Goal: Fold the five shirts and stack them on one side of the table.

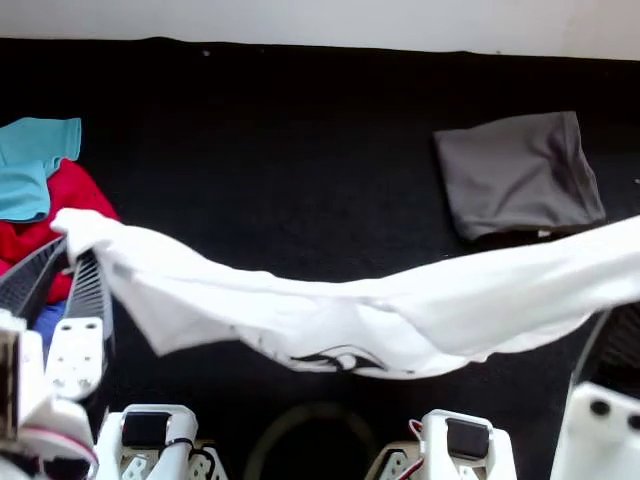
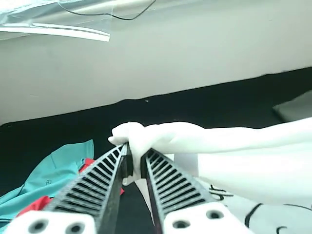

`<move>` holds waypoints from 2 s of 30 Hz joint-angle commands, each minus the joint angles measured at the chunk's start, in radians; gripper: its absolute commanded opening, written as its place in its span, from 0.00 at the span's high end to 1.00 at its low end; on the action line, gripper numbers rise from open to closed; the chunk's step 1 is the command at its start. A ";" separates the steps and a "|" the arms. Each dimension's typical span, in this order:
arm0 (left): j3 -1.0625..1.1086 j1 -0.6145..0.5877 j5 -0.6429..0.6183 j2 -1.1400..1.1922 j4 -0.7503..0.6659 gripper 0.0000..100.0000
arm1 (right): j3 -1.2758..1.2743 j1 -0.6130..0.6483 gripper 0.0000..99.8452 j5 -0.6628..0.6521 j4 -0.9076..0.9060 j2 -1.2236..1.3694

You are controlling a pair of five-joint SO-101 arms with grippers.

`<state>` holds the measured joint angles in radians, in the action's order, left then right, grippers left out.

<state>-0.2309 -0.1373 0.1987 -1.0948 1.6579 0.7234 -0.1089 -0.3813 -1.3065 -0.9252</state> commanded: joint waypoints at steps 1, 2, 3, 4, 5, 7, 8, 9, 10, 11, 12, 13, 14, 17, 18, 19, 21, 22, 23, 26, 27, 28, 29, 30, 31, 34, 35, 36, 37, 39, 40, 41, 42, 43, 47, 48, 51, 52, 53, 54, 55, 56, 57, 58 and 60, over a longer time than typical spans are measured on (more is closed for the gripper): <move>-0.013 -0.027 0.008 -0.010 0.000 0.99 | 0.004 0.002 0.99 -0.008 0.007 0.004; -0.007 -0.027 0.008 -0.010 -0.003 0.99 | 0.002 0.002 0.99 -0.008 0.008 0.012; 0.012 -0.027 0.008 -0.008 -0.006 0.99 | -0.012 0.002 0.99 -0.008 0.008 0.028; 0.038 -0.024 0.009 -0.008 -0.020 0.99 | -0.031 0.002 0.99 -0.008 0.008 0.053; 0.074 -0.021 0.009 -0.008 -0.043 0.99 | -0.050 0.002 0.99 -0.008 0.008 0.079; 0.180 -0.021 0.009 -0.008 -0.118 0.99 | -0.101 0.007 0.99 -0.003 0.010 0.137; 0.239 -0.021 0.009 -0.008 -0.164 0.99 | -0.127 0.007 0.99 -0.003 0.012 0.170; 0.302 -0.021 0.009 -0.008 -0.216 0.99 | -0.154 0.008 0.99 0.000 0.028 0.200; 0.357 -0.021 0.009 -0.008 -0.269 0.99 | -0.185 0.008 0.99 0.000 0.056 0.234; 0.406 -0.021 0.009 -0.007 -0.319 0.99 | -0.217 0.008 0.99 0.000 0.099 0.266; 0.453 -0.021 0.015 -0.007 -0.381 0.99 | -0.251 0.008 0.99 0.000 0.154 0.300; 0.489 -0.021 0.029 -0.007 -0.434 0.99 | -0.278 0.008 0.99 0.000 0.206 0.332; 0.516 -0.021 0.041 -0.007 -0.482 0.99 | -0.305 0.008 0.99 0.000 0.259 0.363; 0.559 -0.027 0.077 -0.007 -0.582 0.99 | -0.325 0.033 0.99 0.000 0.361 0.456; 0.568 -0.027 0.084 -0.007 -0.601 0.99 | -0.314 0.041 0.99 0.000 0.375 0.479; 0.572 -0.027 0.087 -0.004 -0.614 0.99 | -0.300 0.048 0.99 0.000 0.377 0.499; 0.567 -0.027 0.089 0.031 -0.629 0.99 | -0.266 0.051 0.99 0.000 0.377 0.535; 0.561 -0.027 0.089 0.061 -0.631 0.99 | -0.251 0.056 0.99 0.000 0.380 0.550; 0.559 -0.028 0.091 0.094 -0.631 0.99 | -0.248 0.065 0.99 0.000 0.381 0.564; 0.562 -0.041 0.091 0.208 -0.631 0.99 | -0.248 0.074 0.99 0.000 0.375 0.627; 0.561 -0.041 0.091 0.245 -0.631 0.99 | -0.248 0.076 0.99 0.000 0.375 0.650; 0.559 -0.044 0.091 0.280 -0.632 0.99 | -0.248 0.079 0.99 0.000 0.375 0.674; 0.559 -0.044 0.091 0.314 -0.644 0.99 | -0.248 0.079 0.99 0.000 0.374 0.694; 0.559 -0.047 0.091 0.348 -0.660 0.99 | -0.248 0.079 0.99 0.000 0.366 0.716; 0.559 -0.047 0.091 0.380 -0.677 0.99 | -0.248 0.081 0.99 0.000 0.352 0.739; 0.559 -0.048 0.091 0.456 -0.723 0.99 | -0.246 0.104 0.99 0.000 0.303 0.805; 0.559 -0.048 0.091 0.481 -0.741 0.99 | -0.246 0.107 0.99 0.000 0.286 0.828; 0.559 -0.048 0.091 0.501 -0.756 0.99 | -0.246 0.107 0.99 0.000 0.275 0.849; 0.559 -0.048 0.091 0.513 -0.766 0.99 | -0.243 0.107 0.99 0.000 0.269 0.865; 0.558 -0.050 0.091 0.522 -0.758 0.99 | -0.237 0.105 0.99 0.000 0.255 0.878; 0.547 -0.050 0.091 0.512 -0.740 0.99 | -0.237 0.102 0.99 0.000 0.246 0.872; 0.533 -0.050 0.091 0.498 -0.704 0.99 | -0.236 0.102 0.99 0.000 0.234 0.857; 0.515 -0.048 0.091 0.481 -0.655 0.99 | -0.236 0.101 0.99 0.000 0.222 0.832; 0.490 -0.047 0.091 0.460 -0.606 0.99 | -0.237 0.101 0.99 0.000 0.206 0.803; 0.390 -0.044 0.091 0.383 -0.400 0.99 | -0.239 0.101 0.99 0.000 0.117 0.680; 0.374 -0.044 0.091 0.366 -0.362 0.99 | -0.240 0.101 0.99 0.000 0.097 0.650; 0.334 -0.044 0.091 0.325 -0.267 0.99 | -0.240 0.101 0.99 0.000 0.039 0.573; 0.323 -0.044 0.091 0.309 -0.239 0.99 | -0.240 0.102 0.99 0.000 0.015 0.549; 0.311 -0.044 0.091 0.294 -0.210 0.99 | -0.243 0.104 0.99 0.000 -0.010 0.526; 0.303 -0.044 0.091 0.280 -0.180 0.99 | -0.245 0.104 0.99 0.000 -0.041 0.503; 0.302 -0.044 0.091 0.268 -0.153 0.99 | -0.245 0.105 0.99 0.000 -0.073 0.483; 0.311 -0.042 0.091 0.257 -0.130 0.99 | -0.246 0.105 0.99 0.000 -0.110 0.472; 0.318 -0.042 0.091 0.255 -0.104 0.99 | -0.246 0.107 0.99 0.000 -0.148 0.461; 0.341 -0.042 0.091 0.255 -0.084 0.99 | -0.248 0.107 0.99 0.000 -0.185 0.460; 0.412 -0.042 0.091 0.255 -0.075 0.99 | -0.248 0.107 0.99 0.000 -0.248 0.470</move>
<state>0.1327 -0.1726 0.2846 -0.8278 1.5612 0.4381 -0.0077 -0.3813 -1.4845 -0.4358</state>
